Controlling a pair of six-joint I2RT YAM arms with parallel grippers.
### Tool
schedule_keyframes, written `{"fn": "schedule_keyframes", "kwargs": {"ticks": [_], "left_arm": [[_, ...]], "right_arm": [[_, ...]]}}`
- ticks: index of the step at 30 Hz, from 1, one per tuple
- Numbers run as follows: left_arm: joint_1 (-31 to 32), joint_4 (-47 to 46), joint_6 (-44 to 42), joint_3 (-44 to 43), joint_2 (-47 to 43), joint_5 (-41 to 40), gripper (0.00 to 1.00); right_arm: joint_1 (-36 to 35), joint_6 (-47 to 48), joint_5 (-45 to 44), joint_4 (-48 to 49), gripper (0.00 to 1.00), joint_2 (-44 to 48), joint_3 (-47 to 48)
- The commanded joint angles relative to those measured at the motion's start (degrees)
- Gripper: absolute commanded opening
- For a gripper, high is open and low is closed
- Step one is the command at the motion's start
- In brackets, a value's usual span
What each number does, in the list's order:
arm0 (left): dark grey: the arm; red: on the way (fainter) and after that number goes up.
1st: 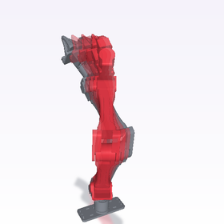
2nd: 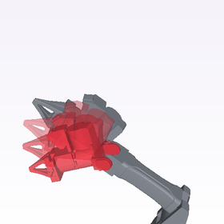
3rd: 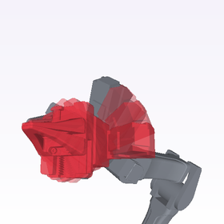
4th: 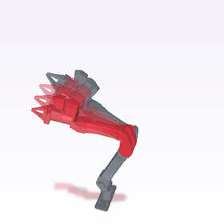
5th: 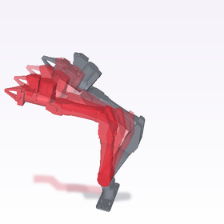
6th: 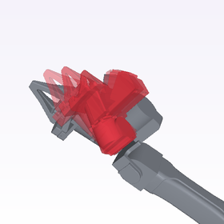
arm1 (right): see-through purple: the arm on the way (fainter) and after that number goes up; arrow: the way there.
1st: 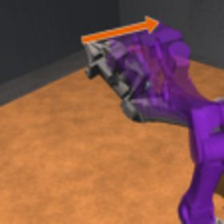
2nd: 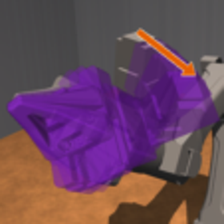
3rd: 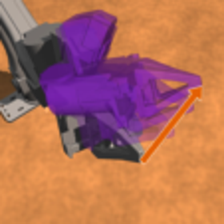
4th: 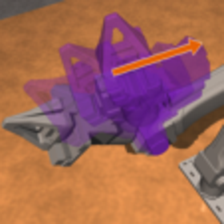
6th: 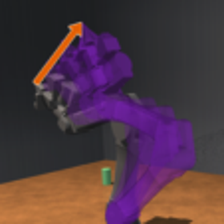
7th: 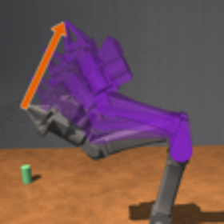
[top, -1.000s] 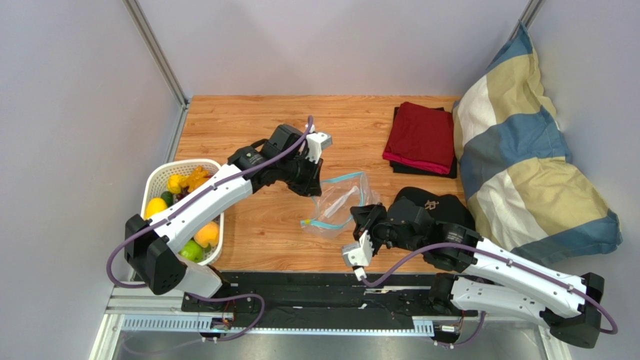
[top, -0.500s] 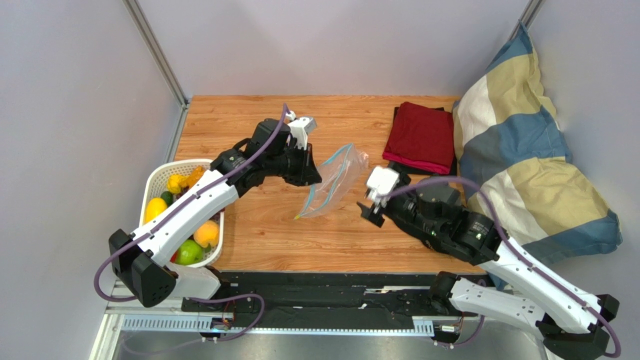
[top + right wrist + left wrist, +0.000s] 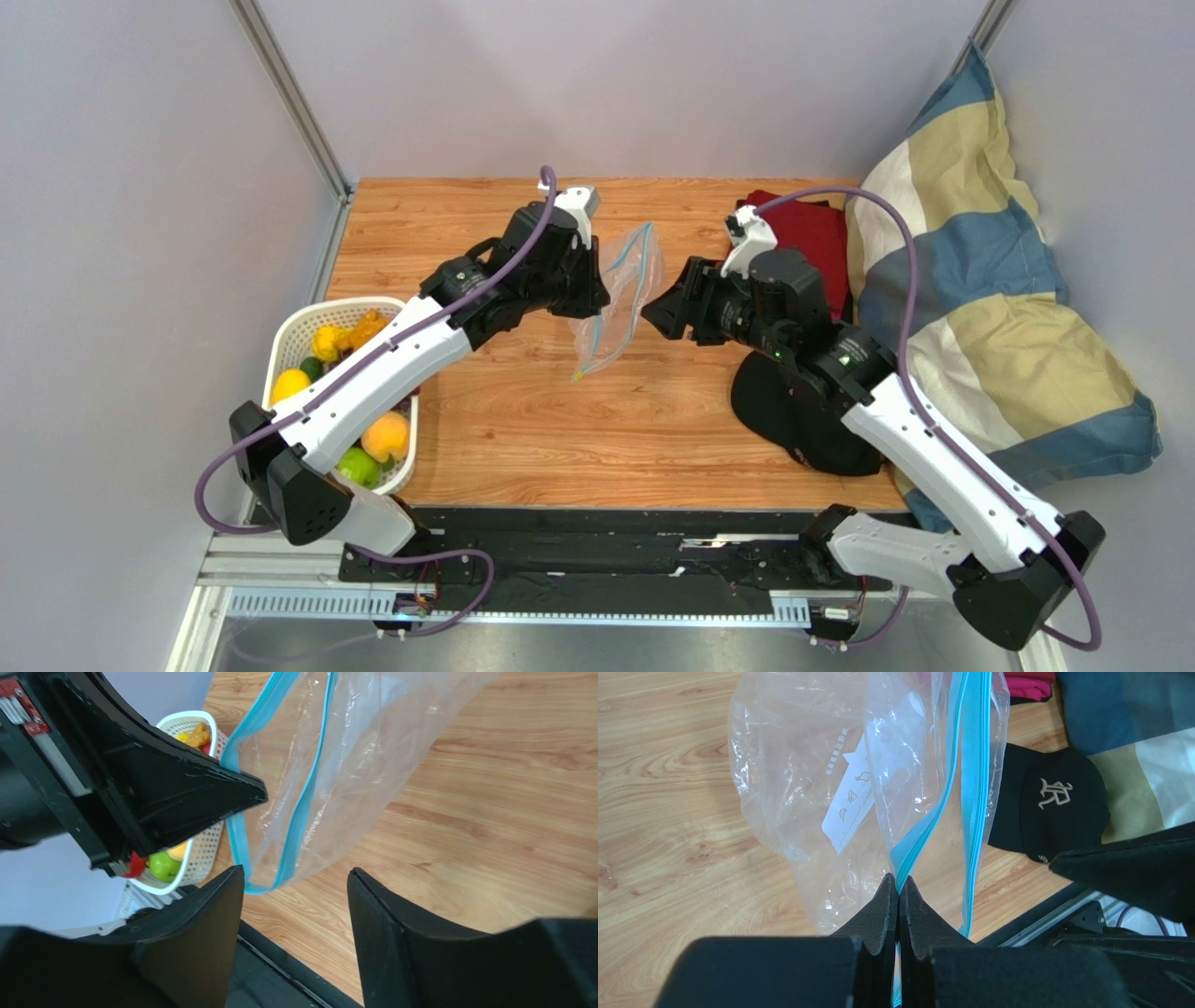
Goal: Place the food in the zip-top bag and seal the zipper
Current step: Open the zipper of the food storage bag.
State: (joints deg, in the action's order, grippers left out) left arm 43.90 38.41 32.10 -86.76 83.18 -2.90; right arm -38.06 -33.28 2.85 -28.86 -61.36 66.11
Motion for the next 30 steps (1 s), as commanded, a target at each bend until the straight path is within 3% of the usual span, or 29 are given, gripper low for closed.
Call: {"fn": "schedule_keyframes", "kwargs": {"ticks": [1,6,10,13,20,22,23,25,30], "left_arm": [[0.31,-1.23,1.92,-3.15,1.20,-0.01,0.00],[0.40,-2.20,2.35,-3.42,2.25,0.43,0.00],[0.40,-2.64,2.88,-2.62,1.73,1.23,0.00],[0.40,-2.82,2.71,-2.01,0.94,0.70,0.00],[-1.79,-1.06,2.09,0.97,-1.52,-0.37,0.00],[-5.29,-0.01,1.66,2.82,-3.10,0.08,0.00],[-6.53,0.17,0.61,3.61,-3.72,0.69,0.00],[-10.65,1.75,-0.45,5.54,-5.21,1.75,0.00],[-13.05,6.31,-11.42,9.32,-5.40,3.50,0.00]], "right_arm": [[0.18,-11.44,2.68,4.95,0.57,-2.87,2.28],[-0.08,-14.71,4.36,7.77,0.53,-7.36,2.01],[0.01,-13.65,-5.63,1.02,0.49,-12.37,5.17],[-0.08,-13.65,-7.68,-1.01,0.47,-14.22,5.79],[1.85,-9.54,-9.62,-6.11,0.28,-13.17,5.26],[4.74,-4.80,-6.92,-10.22,0.23,-12.47,5.52],[7.19,-2.69,-5.42,-11.21,0.12,-12.20,5.61],[9.49,3.45,-0.60,-14.45,0.01,-11.07,5.70],[13.01,14.45,11.36,-18.68,0.00,-8.86,6.93]]}}
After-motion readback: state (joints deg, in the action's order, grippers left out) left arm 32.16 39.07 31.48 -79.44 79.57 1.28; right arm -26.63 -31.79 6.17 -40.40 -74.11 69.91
